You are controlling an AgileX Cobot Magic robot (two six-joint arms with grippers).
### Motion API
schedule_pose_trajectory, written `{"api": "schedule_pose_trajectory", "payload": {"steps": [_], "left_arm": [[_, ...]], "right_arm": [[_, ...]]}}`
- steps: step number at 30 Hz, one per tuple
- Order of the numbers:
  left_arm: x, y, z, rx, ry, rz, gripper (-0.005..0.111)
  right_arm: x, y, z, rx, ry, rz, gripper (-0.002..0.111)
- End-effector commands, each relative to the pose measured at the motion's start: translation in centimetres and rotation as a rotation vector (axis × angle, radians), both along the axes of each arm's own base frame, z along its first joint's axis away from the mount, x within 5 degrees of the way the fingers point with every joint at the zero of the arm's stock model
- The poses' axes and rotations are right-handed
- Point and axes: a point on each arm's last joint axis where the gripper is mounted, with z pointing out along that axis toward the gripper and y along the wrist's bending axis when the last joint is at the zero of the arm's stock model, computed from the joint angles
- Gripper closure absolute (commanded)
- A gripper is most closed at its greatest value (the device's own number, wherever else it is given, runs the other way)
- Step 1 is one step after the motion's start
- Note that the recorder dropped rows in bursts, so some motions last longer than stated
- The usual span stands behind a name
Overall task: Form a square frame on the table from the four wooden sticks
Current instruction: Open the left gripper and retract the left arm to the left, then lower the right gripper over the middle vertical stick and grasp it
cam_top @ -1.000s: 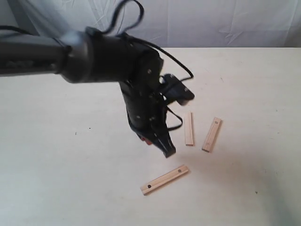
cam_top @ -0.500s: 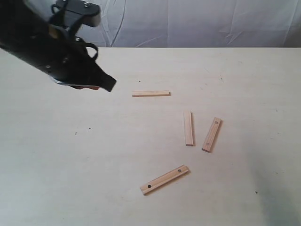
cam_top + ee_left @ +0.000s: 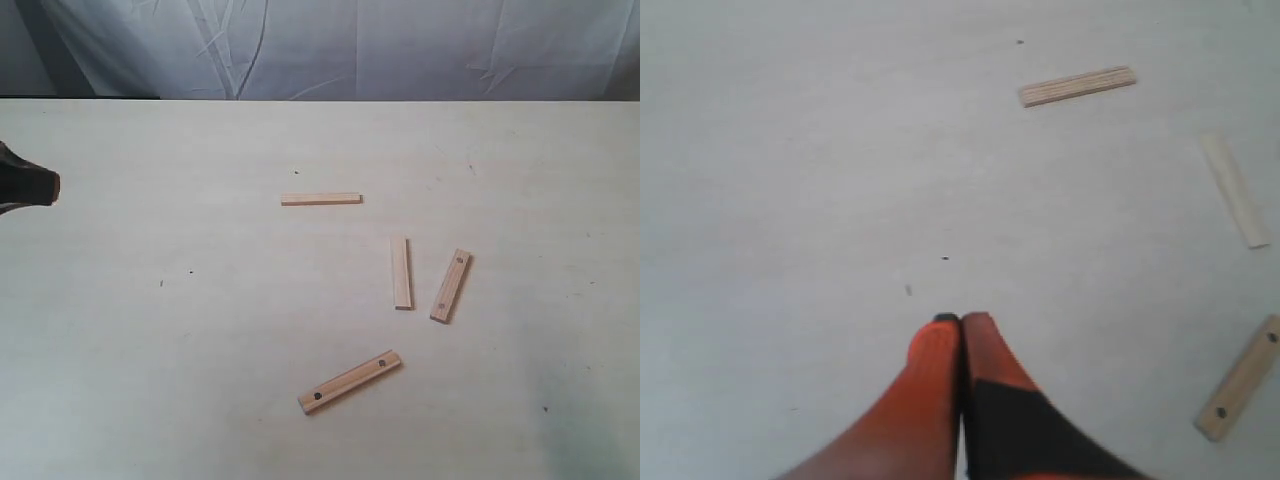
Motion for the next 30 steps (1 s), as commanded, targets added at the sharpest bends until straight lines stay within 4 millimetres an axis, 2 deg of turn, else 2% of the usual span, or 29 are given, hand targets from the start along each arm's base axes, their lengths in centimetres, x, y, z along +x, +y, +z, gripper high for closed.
{"api": "schedule_pose_trajectory", "payload": {"steps": [1,3,7,10,14,19,24,30], "left_arm": [[-0.1,0.2,-0.2,-0.095,-0.034,-0.038,0.107],[-0.1,0.7,-0.2,-0.093,-0.034,-0.014,0.107],[0.0,1.2,-0.2,-0.090,-0.037,0.013,0.107],[-0.1,1.2,-0.3,-0.086,-0.029,0.006,0.107],[-0.6,1.1,0.3,-0.080,-0.065,0.010,0.107],[-1.9,1.0,1.7,-0.068,-0.147,0.013,0.107],[-3.7,0.9,3.0,-0.041,-0.233,0.008,0.107],[-5.4,0.9,4.0,0.014,-0.309,0.004,0.107]], "right_arm": [[2.3,0.3,2.8,0.064,0.108,0.017,0.109],[3.1,0.2,3.1,0.035,0.118,0.012,0.109],[4.6,0.3,2.4,0.115,0.177,0.004,0.109],[5.6,0.4,1.8,0.112,0.256,0.011,0.109],[7.5,0.8,2.6,0.099,0.390,0.045,0.109],[11.0,1.7,3.5,0.089,0.604,0.111,0.109],[14.4,4.8,2.9,0.027,0.745,0.255,0.109],[17.4,10.4,1.1,-0.086,0.853,0.429,0.109]]}}
